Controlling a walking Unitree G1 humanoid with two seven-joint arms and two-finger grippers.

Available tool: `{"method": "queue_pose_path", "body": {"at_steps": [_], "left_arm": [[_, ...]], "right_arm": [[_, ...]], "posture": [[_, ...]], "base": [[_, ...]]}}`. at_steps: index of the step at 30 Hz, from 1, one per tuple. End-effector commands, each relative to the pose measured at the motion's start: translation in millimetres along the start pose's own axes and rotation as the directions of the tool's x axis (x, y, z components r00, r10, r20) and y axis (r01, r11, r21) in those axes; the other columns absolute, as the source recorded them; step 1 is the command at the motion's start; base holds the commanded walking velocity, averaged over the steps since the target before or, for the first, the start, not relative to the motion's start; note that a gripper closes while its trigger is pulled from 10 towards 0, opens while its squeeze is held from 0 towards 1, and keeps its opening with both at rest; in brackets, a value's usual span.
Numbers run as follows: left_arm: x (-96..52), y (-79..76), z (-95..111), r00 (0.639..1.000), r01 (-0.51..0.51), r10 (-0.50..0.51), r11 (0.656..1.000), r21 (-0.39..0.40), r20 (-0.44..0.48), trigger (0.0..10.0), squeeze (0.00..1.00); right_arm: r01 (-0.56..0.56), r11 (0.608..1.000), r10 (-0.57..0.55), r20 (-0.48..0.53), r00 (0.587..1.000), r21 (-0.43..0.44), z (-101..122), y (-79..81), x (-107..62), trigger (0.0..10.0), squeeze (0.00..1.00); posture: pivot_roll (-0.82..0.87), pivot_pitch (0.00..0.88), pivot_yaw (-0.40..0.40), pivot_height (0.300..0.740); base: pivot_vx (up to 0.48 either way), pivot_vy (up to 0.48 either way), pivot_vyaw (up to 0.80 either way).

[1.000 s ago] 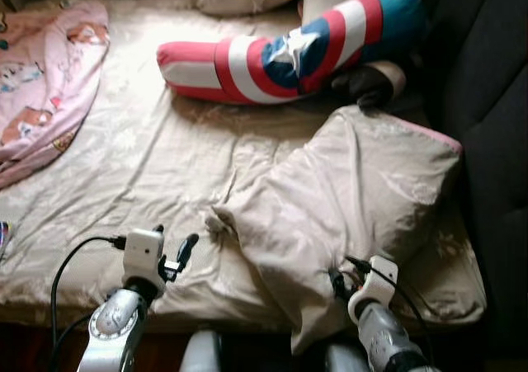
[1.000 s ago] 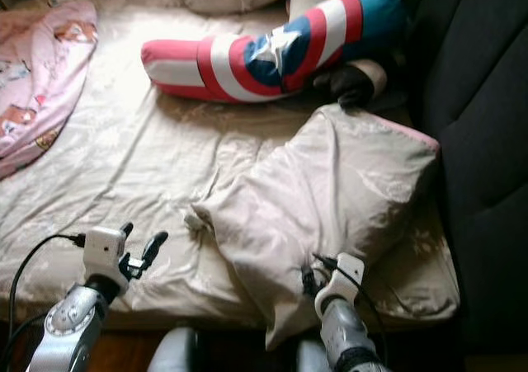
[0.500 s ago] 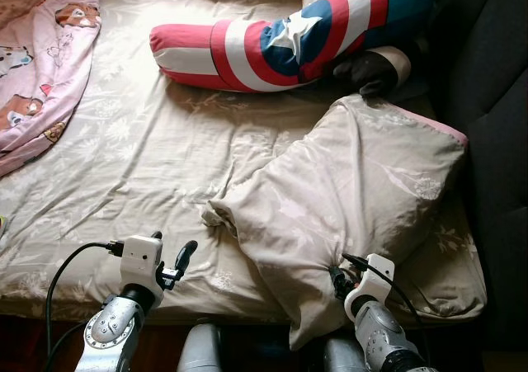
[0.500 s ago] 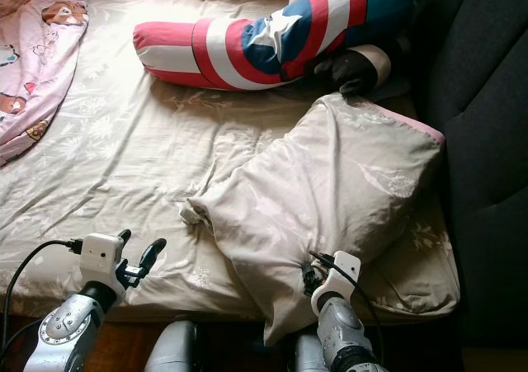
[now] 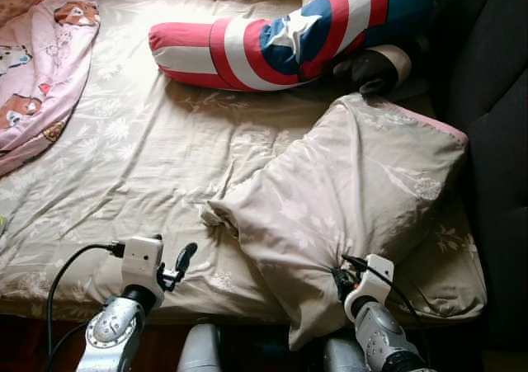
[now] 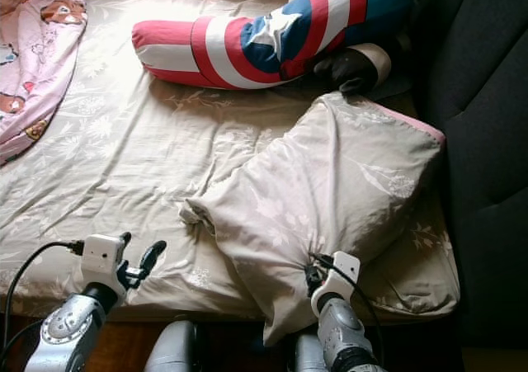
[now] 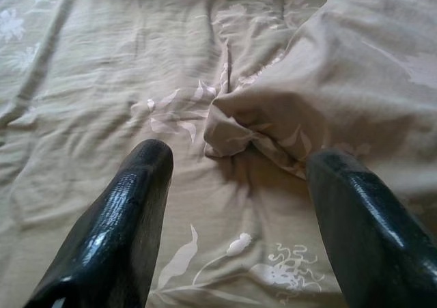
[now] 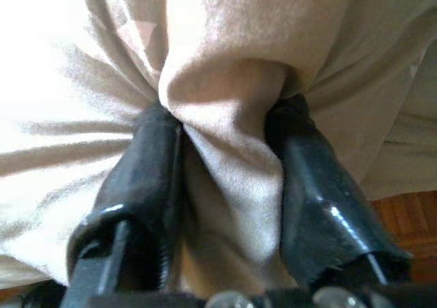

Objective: Clean up the room

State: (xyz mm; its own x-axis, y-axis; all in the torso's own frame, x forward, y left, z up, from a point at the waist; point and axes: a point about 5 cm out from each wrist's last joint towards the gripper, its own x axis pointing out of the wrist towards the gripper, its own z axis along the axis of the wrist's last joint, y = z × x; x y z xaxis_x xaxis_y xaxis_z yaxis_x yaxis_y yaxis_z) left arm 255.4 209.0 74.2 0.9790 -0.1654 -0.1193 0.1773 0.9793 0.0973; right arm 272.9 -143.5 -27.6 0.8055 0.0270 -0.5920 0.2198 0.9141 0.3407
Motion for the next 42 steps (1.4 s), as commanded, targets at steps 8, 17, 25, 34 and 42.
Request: {"method": "queue_pose_path", "body": {"at_steps": [8, 17, 25, 34, 42], "left_arm": [[0.6, -1.2, -6.3, 0.999, 0.006, -0.006, 1.000, 0.009, -0.033, 10.0, 0.00], [11.5, -5.0, -5.9, 0.999, 0.018, -0.018, 1.000, 0.001, -0.032, 10.0, 0.00], [17.5, -2.7, -9.4, 0.999, 0.014, -0.015, 1.000, -0.004, -0.040, 10.0, 0.00], [20.9, -5.8, -12.4, 0.999, 0.021, -0.021, 1.000, -0.009, -0.040, 10.0, 0.00], [23.2, -5.7, -12.4, 0.999, 0.025, -0.025, 1.000, -0.006, -0.035, 10.0, 0.00]], "right_arm": [[0.062, 0.998, -0.061, -0.090, 0.994, 0.007, -21.2, -9.2, -4.7, 0.0, 0.00], [0.261, 0.965, -0.261, 0.018, 0.965, -0.007, 10.7, -48.0, -6.1, 0.0, 0.00], [0.482, 0.876, -0.467, 0.228, 0.854, -0.010, 69.3, -105.5, -22.1, 0.0, 0.00], [0.629, 0.778, -0.587, 0.377, 0.717, 0.015, 122.3, -142.9, -45.1, 0.0, 0.00], [0.742, 0.669, -0.697, 0.387, 0.603, 0.048, 139.2, -183.3, -71.4, 0.0, 0.00]], "posture": [[0.14, 0.288, 0.032, 0.664], [0.11, 0.258, 0.032, 0.664], [0.06, 0.232, 0.022, 0.664], [0.04, 0.212, 0.024, 0.664], [0.04, 0.201, 0.029, 0.664]], "base": [[0.000, 0.000, 0.00], [0.000, 0.000, 0.00], [0.000, 0.000, 0.00], [0.000, 0.000, 0.00], [0.000, 0.000, 0.00]]}}
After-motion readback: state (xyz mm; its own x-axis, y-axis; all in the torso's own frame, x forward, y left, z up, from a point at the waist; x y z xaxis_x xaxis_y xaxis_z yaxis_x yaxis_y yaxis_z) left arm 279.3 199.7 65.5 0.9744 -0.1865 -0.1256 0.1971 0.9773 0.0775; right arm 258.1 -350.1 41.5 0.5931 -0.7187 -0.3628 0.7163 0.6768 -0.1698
